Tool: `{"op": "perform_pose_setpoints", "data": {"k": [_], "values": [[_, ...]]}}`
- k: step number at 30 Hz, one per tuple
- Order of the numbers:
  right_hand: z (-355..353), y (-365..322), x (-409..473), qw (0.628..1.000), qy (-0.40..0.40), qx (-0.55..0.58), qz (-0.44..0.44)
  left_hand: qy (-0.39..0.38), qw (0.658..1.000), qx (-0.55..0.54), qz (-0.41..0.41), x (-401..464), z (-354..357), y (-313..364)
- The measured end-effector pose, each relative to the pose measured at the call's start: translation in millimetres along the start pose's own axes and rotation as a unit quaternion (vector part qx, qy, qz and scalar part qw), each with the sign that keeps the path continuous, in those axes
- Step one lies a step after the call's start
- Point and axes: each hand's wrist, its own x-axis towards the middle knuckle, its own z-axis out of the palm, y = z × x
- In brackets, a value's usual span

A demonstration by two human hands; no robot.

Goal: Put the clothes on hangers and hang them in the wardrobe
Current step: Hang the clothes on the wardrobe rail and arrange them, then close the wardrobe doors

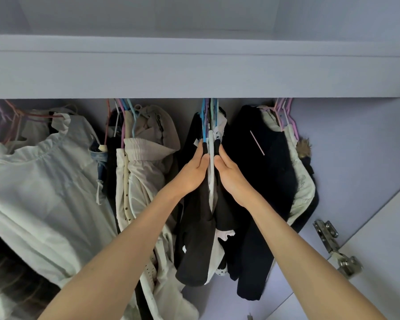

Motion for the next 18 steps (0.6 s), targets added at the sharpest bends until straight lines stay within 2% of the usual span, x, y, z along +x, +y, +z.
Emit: {"op": "perform_pose_setpoints", "data": {"k": [3, 7, 10, 13, 15, 18], "values": [[-1, 5, -11, 0.998, 0.008, -0.058, -0.013, 0.013, 0.998, 0.051, 0.026, -21, -3, -2], [1, 8, -39, 0.980, 0.062, -0.182, -0.058, 0.032, 0.977, 0.204, 0.048, -57, -8, -13], [1, 11, -62, 0.939, 0.101, -0.314, -0.099, 0.062, 0.942, 0.323, 0.070, -88, -12, -15], [9, 1, -90, 0.885, 0.102, -0.439, -0.118, 0.069, 0.905, 0.415, 0.065, -125, -24, -9], [20, -13, -111, 0.864, 0.101, -0.472, -0.146, 0.099, 0.891, 0.435, 0.080, -154, -36, 0], [49, -31, -148, 0.841, 0.111, -0.496, -0.185, 0.136, 0.895, 0.412, 0.109, -206, -52, 6]]}}
